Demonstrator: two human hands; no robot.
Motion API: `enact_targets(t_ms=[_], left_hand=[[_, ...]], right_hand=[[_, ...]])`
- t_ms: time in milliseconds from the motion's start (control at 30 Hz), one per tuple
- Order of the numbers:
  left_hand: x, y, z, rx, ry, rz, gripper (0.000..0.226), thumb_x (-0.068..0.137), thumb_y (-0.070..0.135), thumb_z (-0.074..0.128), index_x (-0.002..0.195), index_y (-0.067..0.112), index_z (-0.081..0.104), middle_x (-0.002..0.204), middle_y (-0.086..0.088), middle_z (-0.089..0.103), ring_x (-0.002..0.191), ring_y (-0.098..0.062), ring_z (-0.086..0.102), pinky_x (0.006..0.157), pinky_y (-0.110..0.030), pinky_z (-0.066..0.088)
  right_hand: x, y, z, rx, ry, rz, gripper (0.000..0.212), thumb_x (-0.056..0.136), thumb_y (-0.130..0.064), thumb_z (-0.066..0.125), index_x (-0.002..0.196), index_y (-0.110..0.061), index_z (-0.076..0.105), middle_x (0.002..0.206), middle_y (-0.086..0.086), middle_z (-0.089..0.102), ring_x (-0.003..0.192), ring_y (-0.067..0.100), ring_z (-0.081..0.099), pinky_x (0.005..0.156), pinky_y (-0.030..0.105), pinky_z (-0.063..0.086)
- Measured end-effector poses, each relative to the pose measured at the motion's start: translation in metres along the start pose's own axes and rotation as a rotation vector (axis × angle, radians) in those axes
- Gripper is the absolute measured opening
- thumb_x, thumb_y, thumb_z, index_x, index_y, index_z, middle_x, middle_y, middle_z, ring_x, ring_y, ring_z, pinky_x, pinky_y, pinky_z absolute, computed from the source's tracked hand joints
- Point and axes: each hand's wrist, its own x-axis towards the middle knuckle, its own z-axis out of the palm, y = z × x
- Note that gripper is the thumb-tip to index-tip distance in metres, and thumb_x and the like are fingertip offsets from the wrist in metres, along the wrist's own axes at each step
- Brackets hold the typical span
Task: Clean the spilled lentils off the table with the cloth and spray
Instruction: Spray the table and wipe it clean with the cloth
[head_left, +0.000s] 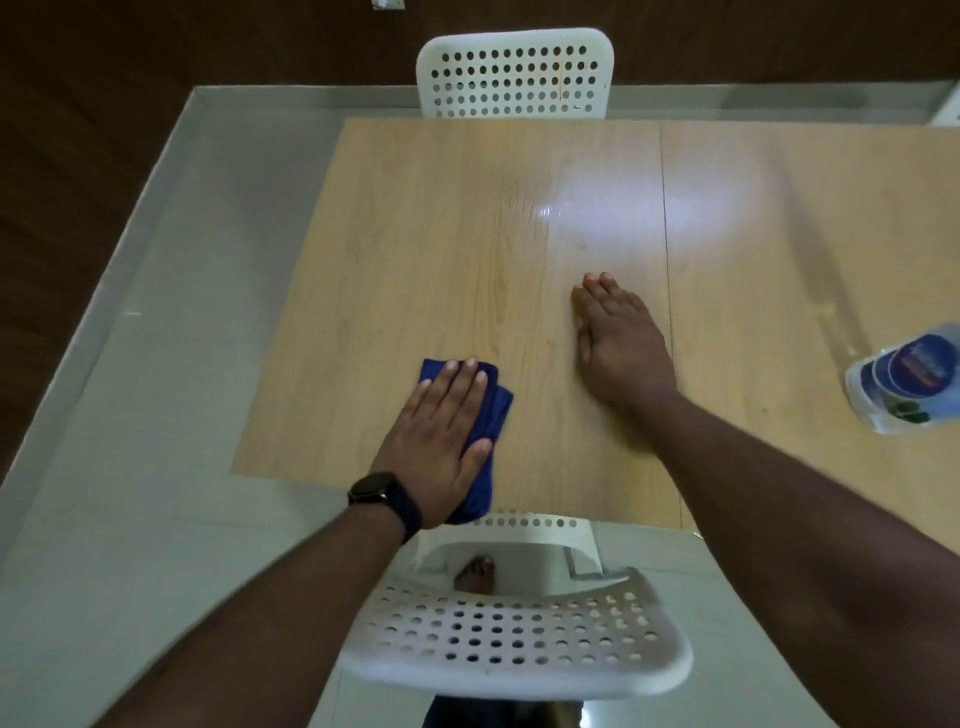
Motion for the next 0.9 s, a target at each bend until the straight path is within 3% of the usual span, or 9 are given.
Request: enact_targets(t_ms=[233,367,500,700,900], left_hand=[[0.081,0.039,-0.002,-0.004,0.069,-0.213,0.077,0.102,0.052,0.009,0.166,0.012,-0.004,0.174,-0.005,-0.009,0.16,-0.022,-0.01,0.13,-0.045,0.0],[0.074,0.071,0.005,0.005,0.058,-0.085,0.073,0.105,0.049,0.015,0.166,0.013,-0.004,0.174,-0.005,-0.01,0.16,-0.022,-0.012,0.13,-0.046,0.001],[0.02,0.057,0.009,-0.011,0.021,0.009,0.071,0.108,0.049,0.014,0.166,0.014,-0.007,0.173,-0.003,-0.017,0.159,-0.017,-0.018,0.13,-0.045,0.003],[0.053,0.025,0.004,-0.016,0.068,-0.09,0.073,0.106,0.051,0.012,0.166,0.015,-0.006,0.174,-0.003,-0.014,0.16,-0.018,-0.015,0.13,-0.045,0.002],[0.158,0.006,-0.017,-0.005,0.087,-0.15,0.075,0.103,0.052,0.008,0.166,0.013,-0.006,0.174,-0.004,-0.011,0.16,-0.02,-0.011,0.13,-0.043,-0.001]], right_hand=[[0.0,-0.002,0.004,-0.038,0.028,0.006,0.058,0.11,-0.034,0.028,0.164,-0.015,0.029,0.172,0.005,0.025,0.16,0.019,0.015,0.131,0.041,0.012],[0.001,0.0,0.007,-0.046,0.048,0.006,0.057,0.109,-0.033,0.03,0.163,-0.014,0.033,0.17,0.006,0.029,0.16,0.02,0.018,0.131,0.042,0.015],[-0.001,0.001,0.003,-0.03,0.047,-0.01,0.056,0.11,-0.034,0.032,0.163,-0.015,0.032,0.171,0.006,0.028,0.16,0.02,0.018,0.131,0.04,0.013],[-0.001,0.002,0.001,0.017,0.034,0.003,0.057,0.11,-0.033,0.036,0.164,-0.017,0.03,0.172,0.004,0.025,0.16,0.018,0.014,0.13,0.035,0.006],[0.032,0.01,-0.008,-0.069,0.08,-0.019,0.044,0.104,-0.029,0.05,0.144,-0.014,0.06,0.149,0.007,0.059,0.144,0.027,0.047,0.117,0.045,0.037]])
